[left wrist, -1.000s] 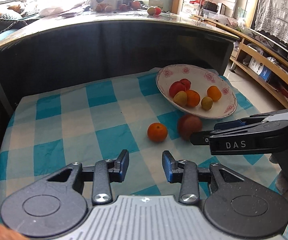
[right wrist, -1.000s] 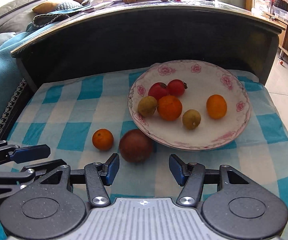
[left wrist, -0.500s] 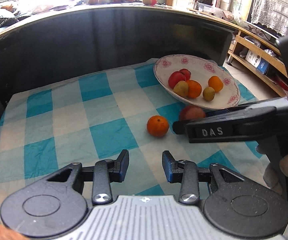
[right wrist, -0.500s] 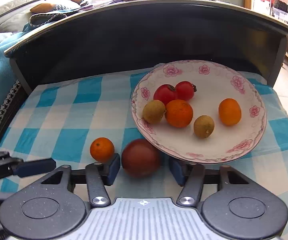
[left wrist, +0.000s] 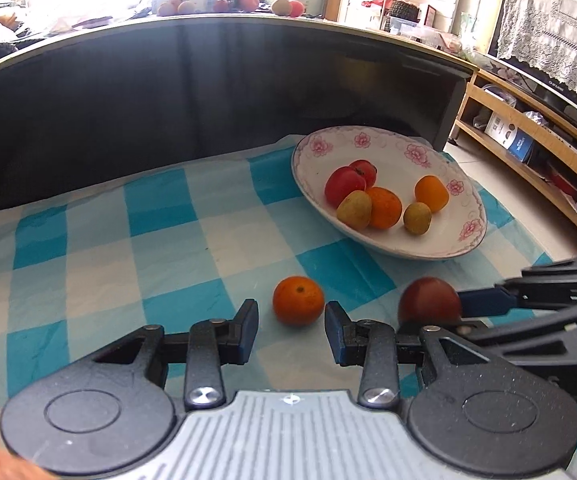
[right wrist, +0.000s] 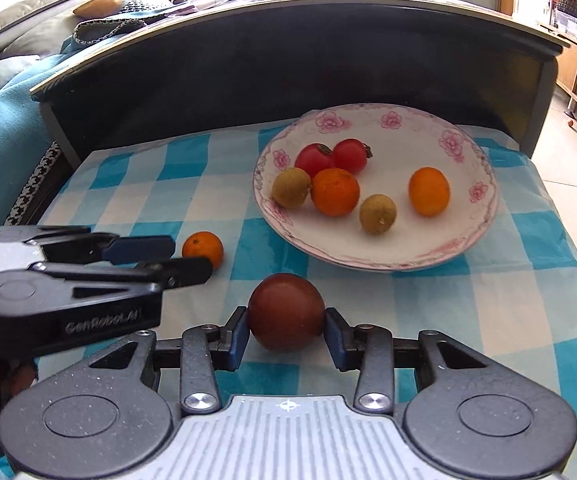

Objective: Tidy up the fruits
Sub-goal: 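Grasp the large dark red fruit with the right tool while the left tool grasps the tangerine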

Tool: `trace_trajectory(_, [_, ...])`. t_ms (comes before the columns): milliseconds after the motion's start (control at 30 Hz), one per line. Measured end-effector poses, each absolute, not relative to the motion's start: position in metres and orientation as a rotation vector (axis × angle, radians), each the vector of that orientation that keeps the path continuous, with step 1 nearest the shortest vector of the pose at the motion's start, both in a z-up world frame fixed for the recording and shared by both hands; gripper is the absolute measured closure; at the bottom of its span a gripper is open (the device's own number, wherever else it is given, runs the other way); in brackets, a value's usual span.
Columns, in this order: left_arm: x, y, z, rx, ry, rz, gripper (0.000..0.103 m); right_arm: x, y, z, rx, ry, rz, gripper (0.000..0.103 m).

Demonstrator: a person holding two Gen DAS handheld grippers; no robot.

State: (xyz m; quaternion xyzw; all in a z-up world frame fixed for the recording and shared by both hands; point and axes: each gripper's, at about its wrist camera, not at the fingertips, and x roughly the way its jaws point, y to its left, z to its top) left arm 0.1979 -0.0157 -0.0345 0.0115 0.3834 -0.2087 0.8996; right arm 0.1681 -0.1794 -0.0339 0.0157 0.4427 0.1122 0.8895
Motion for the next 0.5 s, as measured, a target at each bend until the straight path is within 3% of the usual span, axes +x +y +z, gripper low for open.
trace_trajectory(367, [0.205,-0.037,-0.044,0.099,0.784,-0.399,0.058,0.161,-0.195,-0.034,0.022,0.928,0.209,0.069])
trace_trajectory(500, [0.206,-0.041,-0.044,0.114,0.782,-0.379,0.063,0.163,-0.196,-0.035,0.024,0.929,0.214,0.069])
